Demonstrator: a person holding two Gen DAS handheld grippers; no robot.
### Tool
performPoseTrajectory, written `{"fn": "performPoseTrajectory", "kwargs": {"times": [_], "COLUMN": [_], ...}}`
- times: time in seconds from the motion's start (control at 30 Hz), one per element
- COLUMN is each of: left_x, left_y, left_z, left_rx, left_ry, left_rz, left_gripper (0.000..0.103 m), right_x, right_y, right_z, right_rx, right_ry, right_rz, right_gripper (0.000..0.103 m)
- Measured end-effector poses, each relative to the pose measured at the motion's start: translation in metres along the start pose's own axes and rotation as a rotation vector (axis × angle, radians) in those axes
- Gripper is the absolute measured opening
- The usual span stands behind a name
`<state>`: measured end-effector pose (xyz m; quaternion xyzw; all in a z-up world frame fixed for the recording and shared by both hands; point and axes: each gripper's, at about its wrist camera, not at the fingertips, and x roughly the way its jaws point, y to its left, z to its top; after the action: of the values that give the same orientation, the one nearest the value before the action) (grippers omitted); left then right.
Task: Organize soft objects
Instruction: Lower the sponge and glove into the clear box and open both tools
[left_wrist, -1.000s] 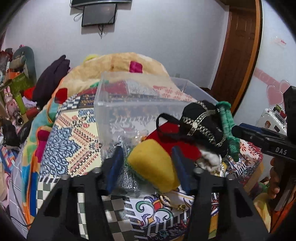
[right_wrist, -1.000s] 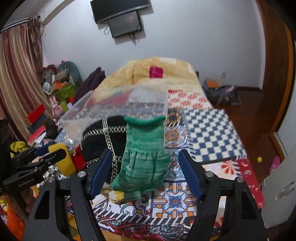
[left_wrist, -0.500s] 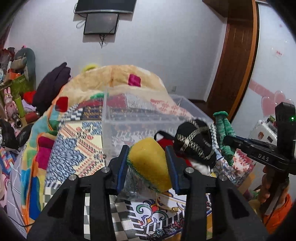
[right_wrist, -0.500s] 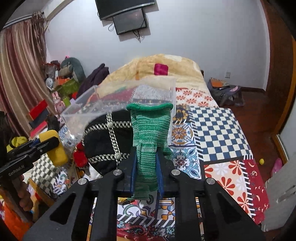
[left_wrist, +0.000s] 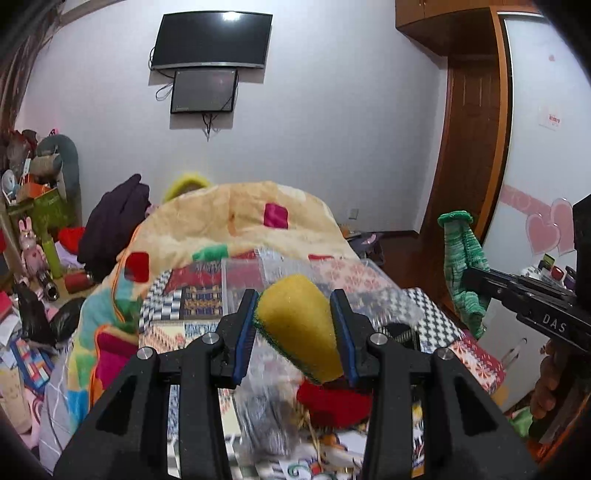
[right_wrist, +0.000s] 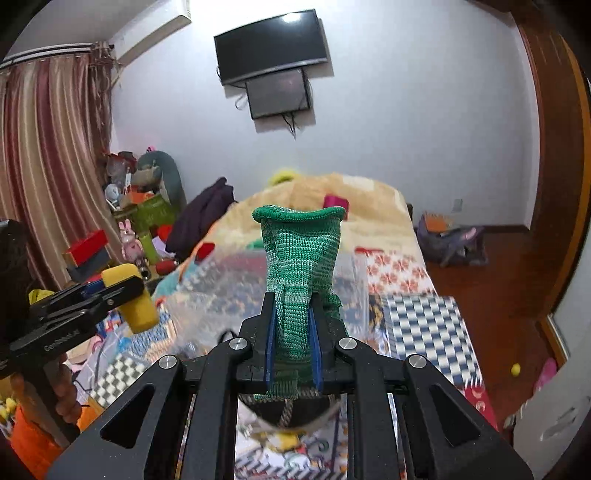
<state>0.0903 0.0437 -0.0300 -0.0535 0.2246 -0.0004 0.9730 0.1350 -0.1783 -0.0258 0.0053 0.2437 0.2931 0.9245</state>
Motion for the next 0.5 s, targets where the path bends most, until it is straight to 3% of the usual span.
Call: {"fn": "performPoseTrajectory", "kwargs": {"times": [0.17, 0.5], "left_x": [0.025, 0.099], "left_y": [0.0, 0.009], "left_z": [0.014, 0.012], "left_rx": [0.004, 0.001], "left_ry": [0.032, 0.176], "left_rz": [0.006, 0.065], "left_gripper": [0.039, 0.039], "right_x": [0.022, 0.083], "right_y": [0.001, 0.002], "right_z": [0.013, 0.012], "right_rx": [0.008, -0.021], "right_ry": [0.001, 0.112], "right_rz": [0.022, 0.004], "right_gripper": [0.014, 0.014]}}
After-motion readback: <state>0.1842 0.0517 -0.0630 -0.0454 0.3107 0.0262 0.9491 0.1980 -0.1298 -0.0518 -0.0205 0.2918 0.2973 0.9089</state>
